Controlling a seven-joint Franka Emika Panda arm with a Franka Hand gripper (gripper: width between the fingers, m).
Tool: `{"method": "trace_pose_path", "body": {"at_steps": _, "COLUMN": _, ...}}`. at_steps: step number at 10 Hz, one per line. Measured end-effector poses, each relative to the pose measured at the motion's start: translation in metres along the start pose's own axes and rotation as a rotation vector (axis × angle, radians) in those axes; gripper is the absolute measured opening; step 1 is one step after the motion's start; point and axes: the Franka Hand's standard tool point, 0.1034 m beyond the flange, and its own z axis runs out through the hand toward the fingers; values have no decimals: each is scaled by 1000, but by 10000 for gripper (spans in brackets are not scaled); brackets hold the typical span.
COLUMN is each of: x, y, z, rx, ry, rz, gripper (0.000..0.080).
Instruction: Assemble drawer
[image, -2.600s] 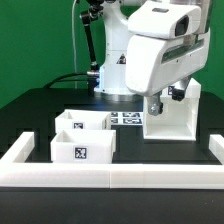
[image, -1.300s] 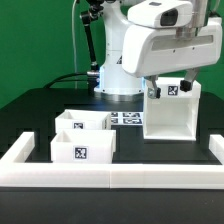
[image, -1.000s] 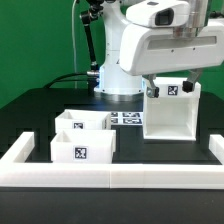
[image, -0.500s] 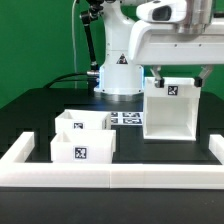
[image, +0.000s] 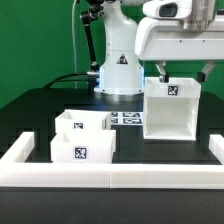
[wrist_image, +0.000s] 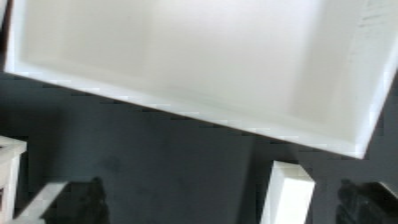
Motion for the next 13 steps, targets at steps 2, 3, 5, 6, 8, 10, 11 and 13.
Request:
{"method": "trace_pose_path", "body": {"at_steps": 2, "x": -17, "y": 0, "z": -2, "rx": 5, "ry": 20, "rz": 113, "gripper": 650}}
{"method": "trace_pose_path", "body": {"at_steps": 3, "x": -32, "y": -7, "z": -4, "rx": 7, "ry": 20, "rz": 173, "gripper": 650}}
{"method": "trace_pose_path", "body": {"at_steps": 5, "x": -49, "y": -23, "z": -4, "rx": 27, "ry": 21, "rz": 199, "gripper": 650}}
{"method": "trace_pose_path", "body": {"at_steps": 6, "x": -55, "y": -31, "z": 0, "rx": 37, "ry": 22, "rz": 205, "gripper": 650}}
{"method": "trace_pose_path", "body": {"at_steps": 8, "x": -56, "y": -52, "z": 12, "rx": 33, "ry": 30, "rz": 234, "gripper": 650}}
{"method": "trace_pose_path", "body": {"at_steps": 10, "x": -58, "y": -59, "z": 26, "rx": 28, "ry": 24, "rz": 227, "gripper": 650}}
{"method": "trace_pose_path", "body": {"at_steps": 11, "x": -60, "y": -59, "z": 30, "rx": 28, "ry": 17, "rz": 226, "gripper": 650}}
{"method": "trace_pose_path", "body": {"at_steps": 13, "x": -64, "y": -58, "z": 34, "rx": 29, "ry": 9, "rz": 222, "gripper": 650}}
